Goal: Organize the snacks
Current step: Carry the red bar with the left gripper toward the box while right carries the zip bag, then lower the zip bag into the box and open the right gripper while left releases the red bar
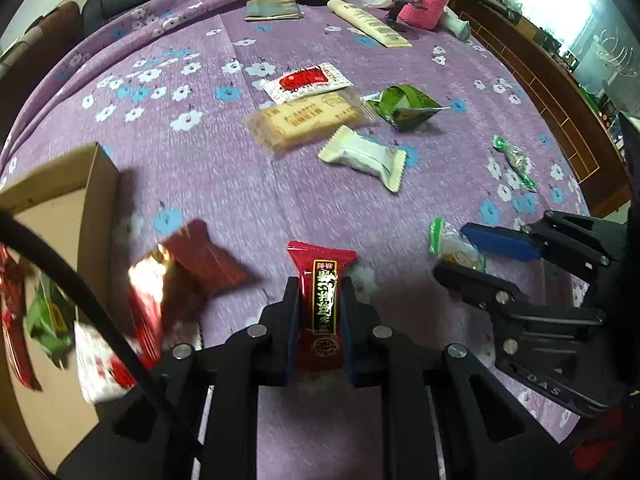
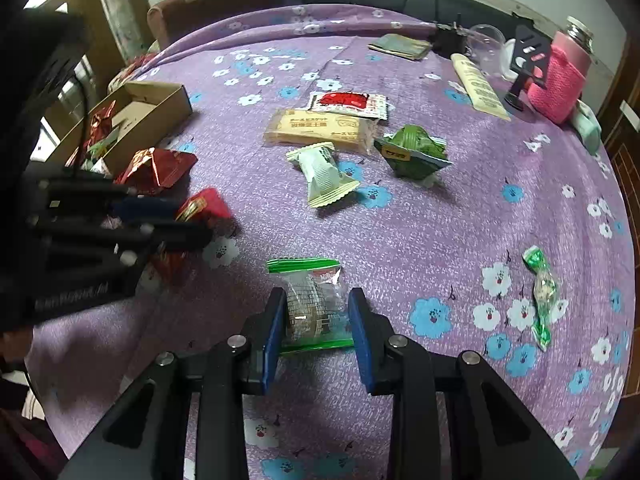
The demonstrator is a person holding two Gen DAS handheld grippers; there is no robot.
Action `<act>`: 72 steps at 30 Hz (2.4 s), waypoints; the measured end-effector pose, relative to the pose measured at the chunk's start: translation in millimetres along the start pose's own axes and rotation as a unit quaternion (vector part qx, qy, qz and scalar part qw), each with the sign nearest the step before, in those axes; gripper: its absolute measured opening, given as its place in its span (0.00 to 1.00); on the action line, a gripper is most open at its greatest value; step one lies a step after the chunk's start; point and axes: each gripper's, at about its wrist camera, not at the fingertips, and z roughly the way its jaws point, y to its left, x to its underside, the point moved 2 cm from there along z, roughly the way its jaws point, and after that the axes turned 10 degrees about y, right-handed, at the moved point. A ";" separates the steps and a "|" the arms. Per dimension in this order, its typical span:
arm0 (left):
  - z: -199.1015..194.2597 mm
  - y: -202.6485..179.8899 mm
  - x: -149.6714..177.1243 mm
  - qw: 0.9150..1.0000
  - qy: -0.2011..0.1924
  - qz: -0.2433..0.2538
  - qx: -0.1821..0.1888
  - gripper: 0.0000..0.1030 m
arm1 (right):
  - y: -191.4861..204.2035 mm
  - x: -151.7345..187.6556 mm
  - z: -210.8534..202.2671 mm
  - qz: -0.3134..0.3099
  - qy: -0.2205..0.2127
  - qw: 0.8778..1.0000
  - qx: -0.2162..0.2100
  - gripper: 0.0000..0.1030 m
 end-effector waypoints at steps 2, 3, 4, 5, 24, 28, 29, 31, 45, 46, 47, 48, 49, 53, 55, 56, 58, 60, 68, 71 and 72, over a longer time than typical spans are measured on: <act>-0.9 0.3 3.8 1.000 -0.001 -0.006 0.005 0.19 | 1.3 0.8 -0.1 0.003 0.000 1.000 0.003 0.30; -1.4 0.6 5.7 1.000 -0.001 -0.009 0.009 0.19 | 2.4 0.4 0.1 0.005 -0.001 1.000 0.004 0.30; -1.5 0.4 7.0 1.000 -0.002 -0.010 0.011 0.19 | 2.9 0.7 0.2 0.007 0.000 1.000 0.005 0.30; -1.8 0.7 8.2 1.000 -0.003 -0.012 0.012 0.19 | 3.7 1.8 -0.2 0.008 0.002 1.000 0.006 0.30; -16.3 -5.1 38.4 0.999 -0.030 -0.021 0.018 0.19 | 28.6 5.4 -11.8 0.018 0.005 1.000 0.025 0.30; -27.2 -0.9 42.3 0.999 -0.040 -0.024 0.025 0.19 | 38.4 2.2 -16.5 0.015 0.001 1.000 0.026 0.30; -29.5 0.7 42.9 0.998 -0.042 -0.026 0.027 0.19 | 42.0 0.6 -17.9 0.014 -0.001 1.000 0.026 0.30; -35.3 4.5 44.4 0.998 -0.047 -0.030 0.030 0.19 | 49.1 -2.5 -20.3 0.011 -0.004 1.000 0.026 0.30; -82.7 60.3 64.0 0.991 -0.090 -0.088 0.037 0.19 | 111.4 -42.2 -39.6 -0.046 -0.039 0.998 0.020 0.30; -87.1 68.2 66.4 0.990 -0.094 -0.095 0.032 0.19 | 117.3 -46.0 -39.9 -0.052 -0.042 0.998 0.018 0.30; -90.0 73.9 68.1 0.990 -0.097 -0.100 0.030 0.19 | 126.0 -50.7 -40.1 -0.059 -0.045 0.997 0.015 0.30; -92.8 80.4 69.8 0.989 -0.100 -0.105 0.028 0.19 | 130.5 -53.0 -40.1 -0.064 -0.046 0.997 0.013 0.30; -96.9 90.6 72.7 0.988 -0.104 -0.115 0.025 0.19 | 137.4 -56.7 -40.2 -0.070 -0.048 0.996 0.011 0.30; -107.7 120.8 82.0 0.984 -0.112 -0.141 0.012 0.19 | 169.5 -76.6 -36.9 -0.098 -0.056 0.994 -0.002 0.30; -113.1 137.6 87.5 0.981 -0.116 -0.155 0.003 0.19 | 184.2 -84.7 -34.4 -0.110 -0.059 0.992 -0.008 0.30; -114.8 144.5 89.3 0.980 -0.116 -0.160 0.000 0.19 | 190.3 -88.0 -33.0 -0.115 -0.059 0.992 -0.011 0.30; -118.9 160.8 95.8 0.978 -0.118 -0.173 -0.009 0.19 | 204.8 -95.1 -29.5 -0.127 -0.059 0.990 -0.018 0.30; -120.8 174.0 100.7 0.976 -0.117 -0.184 -0.017 0.19 | 217.5 -100.6 -25.6 -0.139 -0.059 0.988 -0.022 0.30; -118.5 217.5 116.0 0.970 -0.109 -0.213 -0.045 0.20 | 260.5 -118.1 -3.2 -0.169 -0.045 0.984 -0.033 0.30; -112.4 228.7 118.3 0.969 -0.100 -0.219 -0.051 0.20 | 269.9 -121.6 4.9 -0.173 -0.038 0.984 -0.033 0.30; -110.5 231.1 118.6 0.969 -0.097 -0.220 -0.051 0.20 | 271.6 -122.2 6.5 -0.173 -0.036 0.984 -0.033 0.30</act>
